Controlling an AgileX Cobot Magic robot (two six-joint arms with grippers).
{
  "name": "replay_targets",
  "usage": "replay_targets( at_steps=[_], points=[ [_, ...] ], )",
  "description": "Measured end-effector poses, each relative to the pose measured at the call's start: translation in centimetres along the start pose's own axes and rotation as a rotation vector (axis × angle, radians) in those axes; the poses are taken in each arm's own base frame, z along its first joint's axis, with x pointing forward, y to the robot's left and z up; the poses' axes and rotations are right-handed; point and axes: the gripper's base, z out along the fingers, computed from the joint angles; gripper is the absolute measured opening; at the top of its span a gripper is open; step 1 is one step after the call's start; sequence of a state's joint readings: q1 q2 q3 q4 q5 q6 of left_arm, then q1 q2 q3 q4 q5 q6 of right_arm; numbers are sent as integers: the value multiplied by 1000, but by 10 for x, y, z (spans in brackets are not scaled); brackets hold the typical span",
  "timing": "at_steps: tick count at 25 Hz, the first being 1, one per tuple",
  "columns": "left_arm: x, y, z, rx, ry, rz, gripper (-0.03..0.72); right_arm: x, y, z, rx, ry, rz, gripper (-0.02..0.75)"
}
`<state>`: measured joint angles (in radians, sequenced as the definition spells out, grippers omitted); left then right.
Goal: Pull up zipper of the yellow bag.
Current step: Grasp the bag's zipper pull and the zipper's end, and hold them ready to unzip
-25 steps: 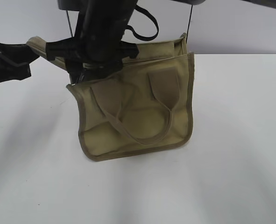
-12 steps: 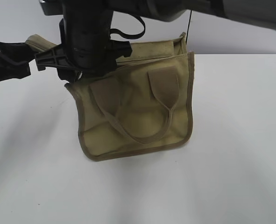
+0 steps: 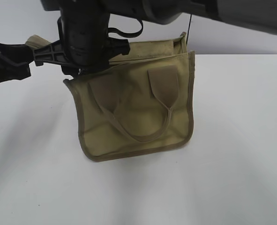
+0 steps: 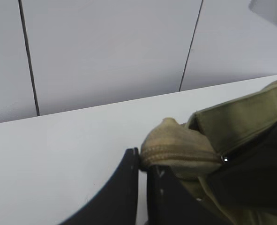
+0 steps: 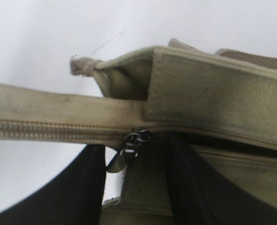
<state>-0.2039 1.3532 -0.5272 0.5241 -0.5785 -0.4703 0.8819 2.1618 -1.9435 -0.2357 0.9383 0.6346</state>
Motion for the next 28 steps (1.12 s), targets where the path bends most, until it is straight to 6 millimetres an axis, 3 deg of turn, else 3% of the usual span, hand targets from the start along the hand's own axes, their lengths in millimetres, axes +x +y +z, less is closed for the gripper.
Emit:
replay_targets(
  at_steps=[3,10,22,28],
  points=[
    [0,0,0,-1,3,0,7,-3,3,-3,-19,-5,8,170],
    [0,0,0,-3,4,0,7,-20,8,-30,-48,-13,-48,1],
    [1,1,0,-7,14,0,7,-22,-5,-34,-319,180,-2,-15],
    [1,1,0,-8,16,0,7,-29,-27,-35,-450,268,27,-15]
  ],
)
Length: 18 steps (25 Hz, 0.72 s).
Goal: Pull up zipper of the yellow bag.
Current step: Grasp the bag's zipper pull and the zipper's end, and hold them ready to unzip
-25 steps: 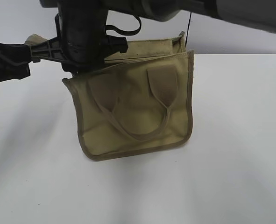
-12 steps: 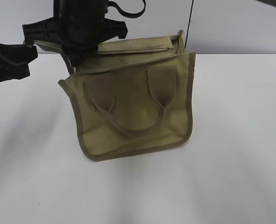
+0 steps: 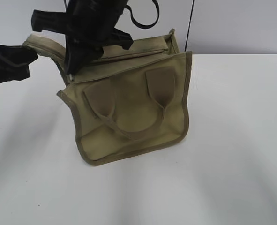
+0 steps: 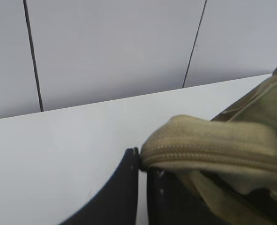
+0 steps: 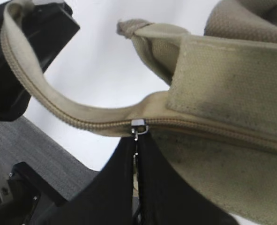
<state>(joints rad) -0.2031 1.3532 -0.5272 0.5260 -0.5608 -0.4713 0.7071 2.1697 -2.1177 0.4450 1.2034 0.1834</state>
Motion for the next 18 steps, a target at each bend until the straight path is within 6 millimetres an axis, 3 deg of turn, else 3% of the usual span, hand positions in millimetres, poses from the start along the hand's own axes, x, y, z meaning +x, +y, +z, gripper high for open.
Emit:
replay_targets(
  at_steps=[18],
  points=[
    [7,2,0,-25,82,24,7,-19,-42,-25,-90,-47,-28,-15]
  ],
)
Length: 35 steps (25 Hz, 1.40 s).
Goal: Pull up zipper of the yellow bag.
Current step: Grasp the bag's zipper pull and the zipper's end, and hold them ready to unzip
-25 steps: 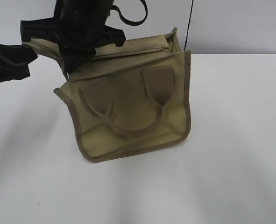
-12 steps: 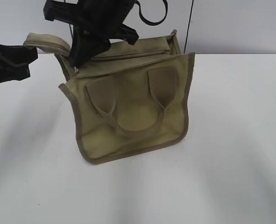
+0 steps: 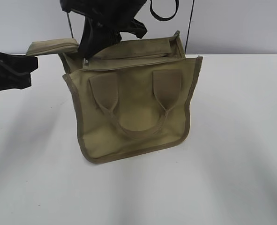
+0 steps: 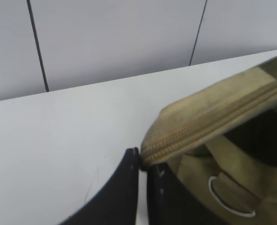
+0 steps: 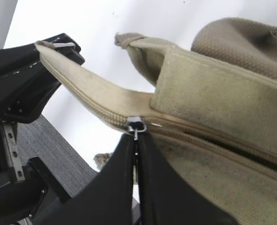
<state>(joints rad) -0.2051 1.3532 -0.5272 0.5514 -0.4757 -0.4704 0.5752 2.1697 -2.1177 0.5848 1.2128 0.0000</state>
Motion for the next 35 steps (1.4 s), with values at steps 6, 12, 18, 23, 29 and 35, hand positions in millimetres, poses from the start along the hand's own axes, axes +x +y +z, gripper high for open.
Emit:
replay_targets(
  at_steps=[6,12,18,23,29,35],
  points=[
    [0,5,-1,-16,-2,-1,7,-1,0,-1,-38,-5,10,-15],
    [0,7,-1,-24,-7,-6,7,-5,-4,-7,-109,-20,30,-15],
    [1,9,-2,-39,8,-14,7,-6,-9,-8,-89,-22,24,-15],
    [1,10,-2,-42,12,-15,7,-6,-10,-9,-89,-22,13,-15],
    [3,11,-2,-55,34,-20,7,-5,-20,-9,26,-14,-22,-15],
    [4,12,-2,-62,39,-26,7,-5,-27,-9,105,-9,-45,-15]
  ],
)
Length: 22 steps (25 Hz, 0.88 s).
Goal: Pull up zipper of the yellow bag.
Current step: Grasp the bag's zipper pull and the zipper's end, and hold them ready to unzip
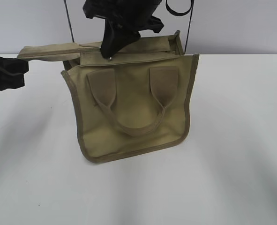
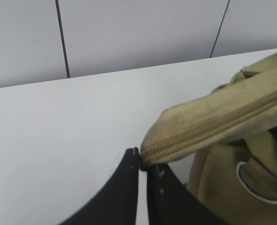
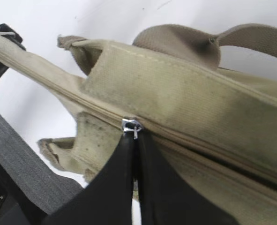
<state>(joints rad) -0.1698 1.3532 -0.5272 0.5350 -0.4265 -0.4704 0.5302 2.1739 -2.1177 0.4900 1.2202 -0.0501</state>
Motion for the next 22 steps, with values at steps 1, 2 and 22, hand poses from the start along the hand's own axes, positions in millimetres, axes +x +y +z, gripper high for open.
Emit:
replay_targets(
  at_steps=[1,2,22],
  points=[
    [0,0,0,-1,1,0,7,0,-2,0,17,1,-1,-15],
    [0,0,0,-1,2,-1,7,0,-3,0,32,2,-4,-15],
    [0,1,0,-5,5,-4,7,32,-44,-32,322,62,-2,-15]
  ],
)
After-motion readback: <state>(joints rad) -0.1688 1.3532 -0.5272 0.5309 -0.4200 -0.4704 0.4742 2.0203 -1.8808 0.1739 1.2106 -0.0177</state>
